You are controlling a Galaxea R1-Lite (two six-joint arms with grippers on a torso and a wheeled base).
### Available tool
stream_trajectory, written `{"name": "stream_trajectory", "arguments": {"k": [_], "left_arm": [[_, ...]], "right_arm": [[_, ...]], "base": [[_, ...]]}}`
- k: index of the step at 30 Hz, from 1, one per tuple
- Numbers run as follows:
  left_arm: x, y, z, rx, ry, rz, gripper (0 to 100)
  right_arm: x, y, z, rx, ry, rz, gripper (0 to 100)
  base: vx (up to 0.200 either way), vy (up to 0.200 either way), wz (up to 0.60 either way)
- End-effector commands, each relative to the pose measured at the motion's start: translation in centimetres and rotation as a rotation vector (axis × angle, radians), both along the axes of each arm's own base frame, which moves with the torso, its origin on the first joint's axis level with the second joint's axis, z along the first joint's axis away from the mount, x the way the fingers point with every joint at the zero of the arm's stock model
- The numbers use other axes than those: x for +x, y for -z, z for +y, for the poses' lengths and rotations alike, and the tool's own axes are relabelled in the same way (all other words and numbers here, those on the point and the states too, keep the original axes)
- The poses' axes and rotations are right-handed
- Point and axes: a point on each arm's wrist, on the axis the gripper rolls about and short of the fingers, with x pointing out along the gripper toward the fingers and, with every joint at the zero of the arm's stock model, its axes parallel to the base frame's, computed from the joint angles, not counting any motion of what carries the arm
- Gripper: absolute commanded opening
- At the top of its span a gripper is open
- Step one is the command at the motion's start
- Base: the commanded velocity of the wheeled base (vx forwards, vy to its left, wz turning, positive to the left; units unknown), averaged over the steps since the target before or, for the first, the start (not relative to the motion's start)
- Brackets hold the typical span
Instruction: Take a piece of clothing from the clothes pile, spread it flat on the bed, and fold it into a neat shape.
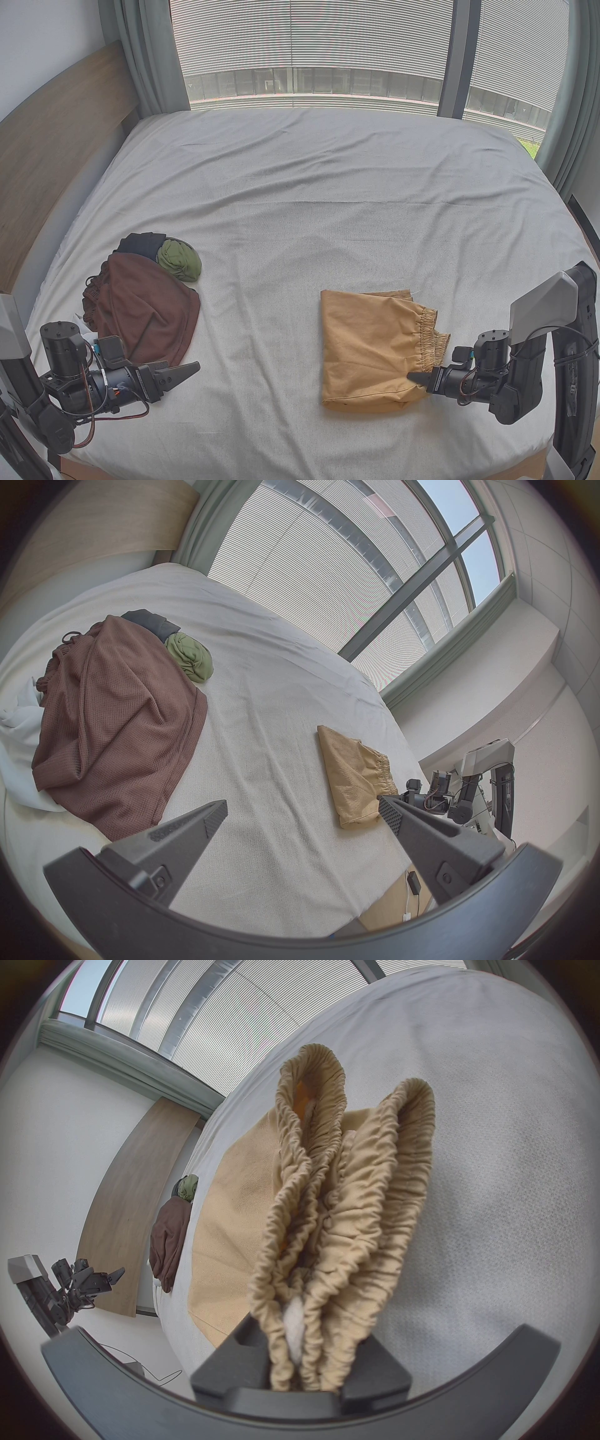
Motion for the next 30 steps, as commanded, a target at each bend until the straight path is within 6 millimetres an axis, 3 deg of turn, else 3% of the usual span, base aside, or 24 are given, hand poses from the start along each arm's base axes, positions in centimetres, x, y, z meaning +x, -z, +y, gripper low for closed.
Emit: {"name": "stream_trajectory", "arguments": {"k": [1, 6, 10, 17, 24, 30], "left_arm": [[-0.4, 0.2, 0.0, 0.002, 0.000, 0.019, 100], [-0.4, 0.2, 0.1, 0.002, -0.003, 0.019, 100], [-0.4, -0.2, 0.2, -0.001, -0.009, -0.010, 100], [-0.5, -0.4, 0.2, -0.001, -0.008, -0.016, 100], [-0.5, -0.3, 0.2, -0.001, -0.009, -0.007, 100], [-0.5, -0.2, 0.2, 0.000, -0.007, -0.001, 100]], "right_arm": [[-0.1, 0.0, 0.1, 0.004, -0.007, 0.001, 0], [-0.3, -0.4, 0.4, 0.029, -0.045, 0.001, 0], [-0.2, -3.3, 1.2, 0.063, -0.095, -0.089, 0], [-0.1, -5.3, 1.7, 0.099, -0.147, -0.158, 0], [0.1, -8.8, 2.6, 0.142, -0.207, -0.281, 0], [-0.5, -11.0, 3.4, 0.214, -0.361, -0.344, 0]], "base": [[0.000, 0.000, 0.00], [0.000, 0.000, 0.00], [0.000, 0.000, 0.00], [0.000, 0.000, 0.00], [0.000, 0.000, 0.00], [0.000, 0.000, 0.00]]}}
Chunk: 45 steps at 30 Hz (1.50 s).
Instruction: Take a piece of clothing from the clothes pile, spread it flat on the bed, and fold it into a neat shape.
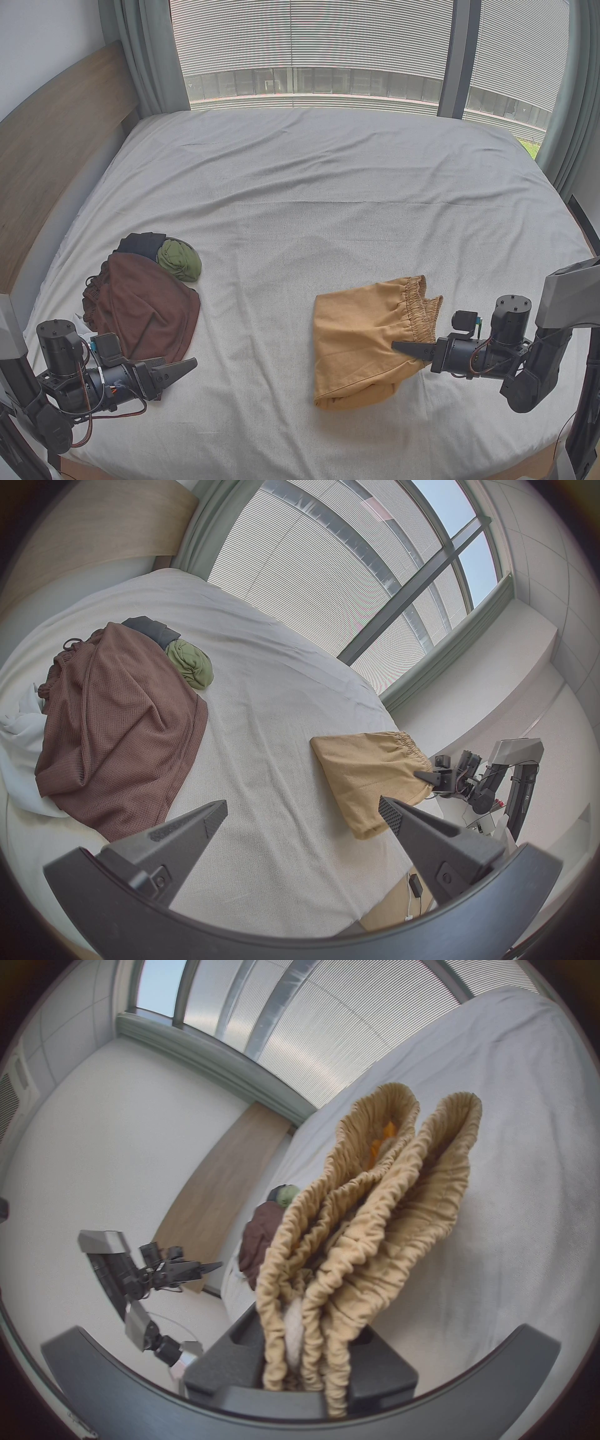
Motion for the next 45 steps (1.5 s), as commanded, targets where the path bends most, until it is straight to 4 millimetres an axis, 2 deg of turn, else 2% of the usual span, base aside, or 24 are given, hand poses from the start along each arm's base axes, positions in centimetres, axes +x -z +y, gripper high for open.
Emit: {"name": "stream_trajectory", "arguments": {"k": [1, 5, 15, 17, 22, 28, 32, 35, 37, 45], "left_arm": [[-0.4, 0.3, 0.0, 0.002, 0.000, 0.022, 100], [-0.4, 0.3, 0.0, 0.002, 0.000, 0.023, 100], [-0.4, 0.4, 0.0, 0.002, 0.001, 0.031, 100], [-0.4, 0.5, 0.0, 0.003, 0.001, 0.042, 100], [-0.4, 0.6, 0.0, 0.003, 0.002, 0.050, 100], [-0.4, 0.8, -0.1, 0.004, 0.004, 0.058, 100], [-0.4, 0.9, -0.1, 0.004, 0.004, 0.062, 100], [-0.4, 0.9, -0.1, 0.004, 0.004, 0.062, 100], [-0.4, 0.9, -0.1, 0.004, 0.004, 0.062, 100], [-0.4, 0.9, -0.1, 0.004, 0.005, 0.062, 100]], "right_arm": [[-0.3, -2.7, 0.6, 0.042, -0.077, -0.096, 0], [0.2, -3.5, 1.6, 0.058, -0.107, -0.139, 0], [2.4, -5.2, 2.5, 0.119, -0.107, -0.200, 0], [3.7, -6.5, 2.9, 0.175, -0.100, -0.214, 0], [5.3, -7.9, 3.5, 0.230, -0.102, -0.239, 0], [6.9, -8.1, 4.5, 0.247, -0.113, -0.261, 0], [8.9, -8.8, 5.2, 0.244, -0.109, -0.251, 0], [9.1, -8.9, 5.4, 0.245, -0.109, -0.253, 0], [10.7, -9.7, 5.9, 0.247, -0.107, -0.260, 0], [13.1, -10.3, 6.9, 0.241, -0.105, -0.238, 0]], "base": [[0.000, 0.000, 0.00], [0.000, 0.000, 0.00], [0.000, 0.000, 0.00], [0.000, 0.000, 0.00], [0.000, 0.000, 0.00], [0.000, 0.000, 0.00], [0.000, 0.000, 0.00], [0.000, 0.000, 0.00], [0.000, 0.000, 0.00], [0.000, 0.000, 0.00]]}}
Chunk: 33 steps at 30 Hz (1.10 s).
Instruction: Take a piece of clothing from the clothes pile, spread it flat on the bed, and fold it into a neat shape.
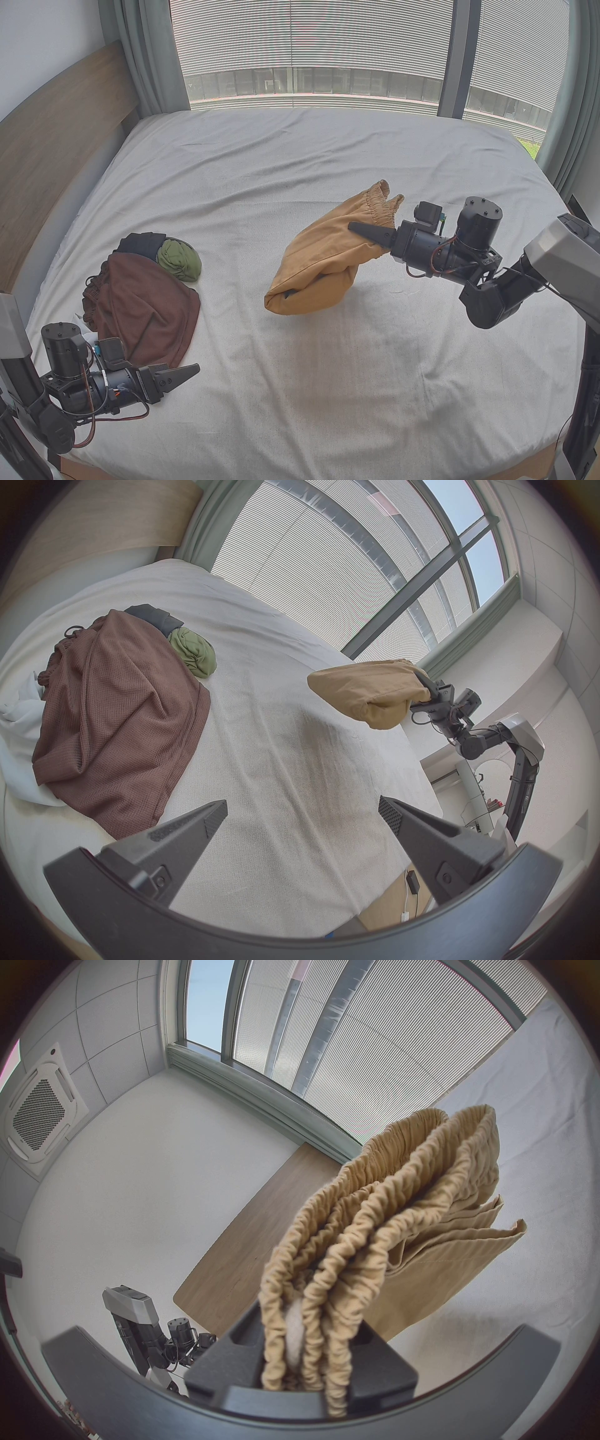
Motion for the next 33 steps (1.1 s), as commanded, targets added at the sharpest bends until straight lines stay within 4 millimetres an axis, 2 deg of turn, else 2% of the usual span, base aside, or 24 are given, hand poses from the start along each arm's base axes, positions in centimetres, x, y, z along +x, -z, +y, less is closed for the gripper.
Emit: {"name": "stream_trajectory", "arguments": {"k": [1, 8, 9, 12, 17, 19, 20, 23, 24, 28, 33], "left_arm": [[-0.4, 0.2, 0.1, 0.002, 0.000, 0.017, 100], [-0.4, 0.2, 0.0, 0.002, 0.000, 0.017, 100], [-0.4, 0.2, 0.1, 0.002, -0.003, 0.019, 100], [-0.4, 0.2, 0.1, 0.002, -0.003, 0.019, 100], [-0.4, 0.2, 0.1, 0.002, -0.003, 0.019, 100], [-0.4, 0.2, 0.1, 0.002, -0.003, 0.019, 100], [-0.4, 0.2, 0.1, 0.002, -0.003, 0.019, 100], [-0.4, 0.2, 0.1, 0.002, -0.003, 0.019, 100], [-0.4, 0.2, 0.1, 0.002, -0.003, 0.019, 100], [-0.4, 0.2, 0.1, 0.002, -0.003, 0.019, 100], [-0.4, 0.2, 0.1, 0.002, -0.002, 0.019, 100]], "right_arm": [[2.2, 0.4, 0.9, 0.000, -0.001, 0.000, 0], [4.4, 1.0, 1.7, -0.009, 0.001, 0.019, 0], [7.4, -0.1, 3.4, 0.001, -0.010, -0.011, 0], [7.9, 0.6, 3.6, -0.002, -0.008, -0.002, 0], [8.8, 4.6, 3.4, -0.052, 0.005, 0.032, 0], [8.9, 6.0, 3.0, -0.073, 0.015, 0.048, 0], [8.8, 7.5, 2.2, -0.100, 0.044, 0.077, 0], [8.7, 8.0, 1.8, -0.111, 0.049, 0.085, 0], [8.4, 9.4, 1.0, -0.139, 0.063, 0.105, 0], [7.8, 12.6, -0.5, -0.191, 0.085, 0.125, 0], [6.8, 14.6, -2.2, -0.200, 0.111, 0.149, 0]], "base": [[0.000, 0.000, 0.00], [0.000, 0.000, 0.00], [0.000, 0.000, 0.00], [0.000, 0.000, 0.00], [0.000, 0.000, 0.00], [0.000, 0.000, 0.00], [0.000, 0.000, 0.00], [0.000, 0.000, 0.00], [0.000, 0.000, 0.00], [0.000, 0.000, 0.00], [0.000, 0.000, 0.00]]}}
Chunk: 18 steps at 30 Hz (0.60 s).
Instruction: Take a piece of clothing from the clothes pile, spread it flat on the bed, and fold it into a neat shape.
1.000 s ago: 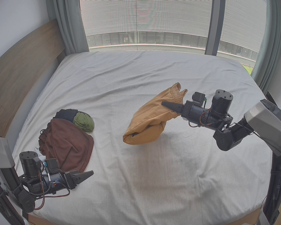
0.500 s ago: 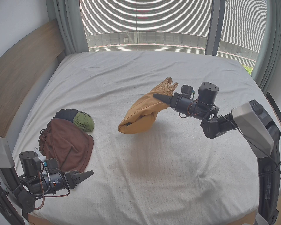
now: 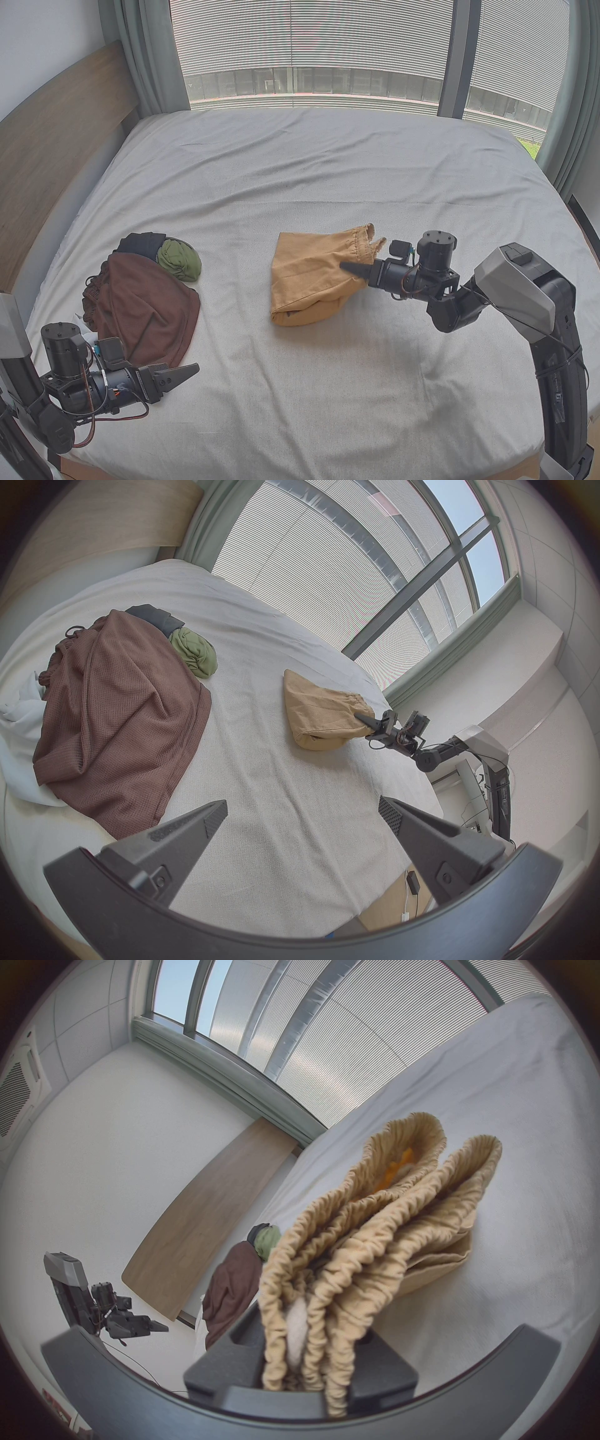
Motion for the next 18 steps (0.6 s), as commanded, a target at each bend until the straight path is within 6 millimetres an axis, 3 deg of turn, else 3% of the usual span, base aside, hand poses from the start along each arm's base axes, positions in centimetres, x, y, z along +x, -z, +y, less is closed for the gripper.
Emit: {"name": "stream_trajectory", "arguments": {"k": [1, 9, 12, 18], "left_arm": [[-0.4, 0.2, 0.0, 0.002, 0.003, 0.018, 100], [-0.4, 0.2, 0.0, 0.002, 0.003, 0.018, 100], [-0.4, 0.2, 0.0, 0.002, 0.003, 0.018, 100], [-0.4, 0.2, 0.0, 0.002, 0.002, 0.018, 100]], "right_arm": [[-1.0, 3.9, -2.4, -0.033, 0.040, 0.071, 0], [-1.5, 5.0, -3.1, -0.042, 0.108, 0.068, 0], [-1.8, 6.5, -2.9, -0.048, 0.114, 0.075, 0], [-2.1, 6.7, -2.7, -0.053, 0.114, 0.086, 0]], "base": [[0.000, 0.000, 0.00], [0.000, 0.000, 0.00], [0.000, 0.000, 0.00], [0.000, 0.000, 0.00]]}}
